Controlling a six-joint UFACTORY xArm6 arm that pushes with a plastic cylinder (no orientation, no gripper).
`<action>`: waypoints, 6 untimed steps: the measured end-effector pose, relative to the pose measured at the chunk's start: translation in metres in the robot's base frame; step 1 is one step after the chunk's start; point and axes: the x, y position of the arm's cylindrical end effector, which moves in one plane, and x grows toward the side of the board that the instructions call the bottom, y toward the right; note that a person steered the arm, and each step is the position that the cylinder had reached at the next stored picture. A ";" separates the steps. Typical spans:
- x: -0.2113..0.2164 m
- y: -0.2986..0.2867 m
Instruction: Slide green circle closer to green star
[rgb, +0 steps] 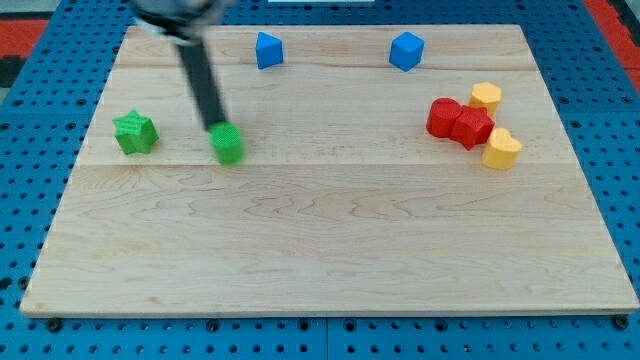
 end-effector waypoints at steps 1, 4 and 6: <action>0.081 0.119; 0.103 0.058; 0.014 -0.111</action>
